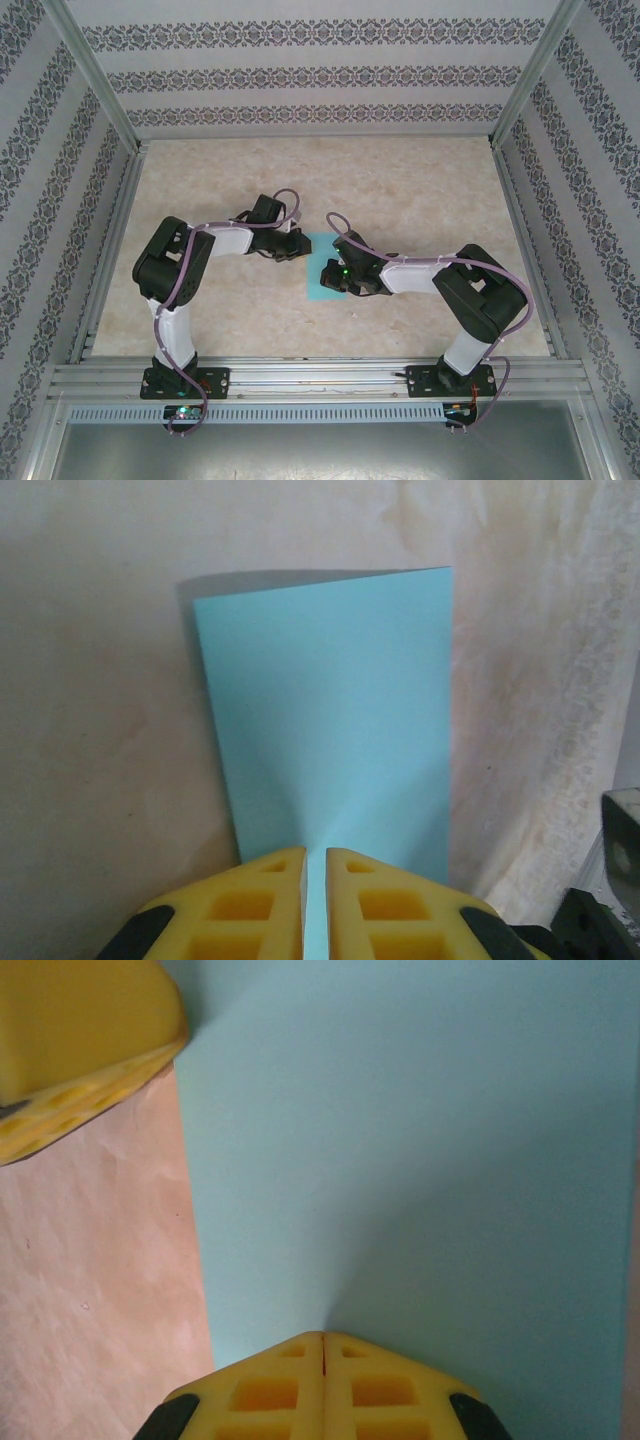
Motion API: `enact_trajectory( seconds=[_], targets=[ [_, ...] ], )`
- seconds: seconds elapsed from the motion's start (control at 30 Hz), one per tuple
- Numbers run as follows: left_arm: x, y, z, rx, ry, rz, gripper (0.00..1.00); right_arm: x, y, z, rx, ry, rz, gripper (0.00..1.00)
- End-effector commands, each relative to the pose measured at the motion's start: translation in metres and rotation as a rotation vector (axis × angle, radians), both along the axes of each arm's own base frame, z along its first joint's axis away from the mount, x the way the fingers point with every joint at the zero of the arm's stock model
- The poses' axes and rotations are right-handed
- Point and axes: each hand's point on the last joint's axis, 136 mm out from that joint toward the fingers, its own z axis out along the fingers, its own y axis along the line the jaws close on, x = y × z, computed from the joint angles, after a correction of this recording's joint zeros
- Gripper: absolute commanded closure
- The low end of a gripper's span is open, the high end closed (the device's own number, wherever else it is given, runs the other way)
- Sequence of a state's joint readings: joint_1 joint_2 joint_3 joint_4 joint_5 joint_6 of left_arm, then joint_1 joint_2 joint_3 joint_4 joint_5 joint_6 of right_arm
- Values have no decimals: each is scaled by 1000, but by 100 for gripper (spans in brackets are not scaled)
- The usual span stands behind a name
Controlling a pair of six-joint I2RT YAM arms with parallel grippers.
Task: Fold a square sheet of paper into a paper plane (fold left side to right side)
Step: Fold the triangle a second time at the center of the table.
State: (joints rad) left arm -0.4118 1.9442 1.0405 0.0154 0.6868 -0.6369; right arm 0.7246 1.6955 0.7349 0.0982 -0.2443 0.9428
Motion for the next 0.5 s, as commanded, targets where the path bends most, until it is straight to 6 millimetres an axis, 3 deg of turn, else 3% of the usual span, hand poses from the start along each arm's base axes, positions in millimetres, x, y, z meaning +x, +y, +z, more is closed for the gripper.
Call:
enact_trajectory(
  seconds=[0.0, 0.23, 0.33, 0.47],
  targets=[
    [4, 1, -8, 40, -9, -2, 87, -22, -18, -29, -113, 88, 27, 99],
    [-10, 9, -30, 94, 42, -16, 91, 3, 2, 27, 35, -5, 56, 81],
    [-15, 13, -35, 103, 52, -13, 91, 7, -7, 43, 70, -22, 44, 72],
    [-19, 14, -39, 105, 64, -7, 92, -3, -32, 41, 61, 24, 32, 66]
  ],
)
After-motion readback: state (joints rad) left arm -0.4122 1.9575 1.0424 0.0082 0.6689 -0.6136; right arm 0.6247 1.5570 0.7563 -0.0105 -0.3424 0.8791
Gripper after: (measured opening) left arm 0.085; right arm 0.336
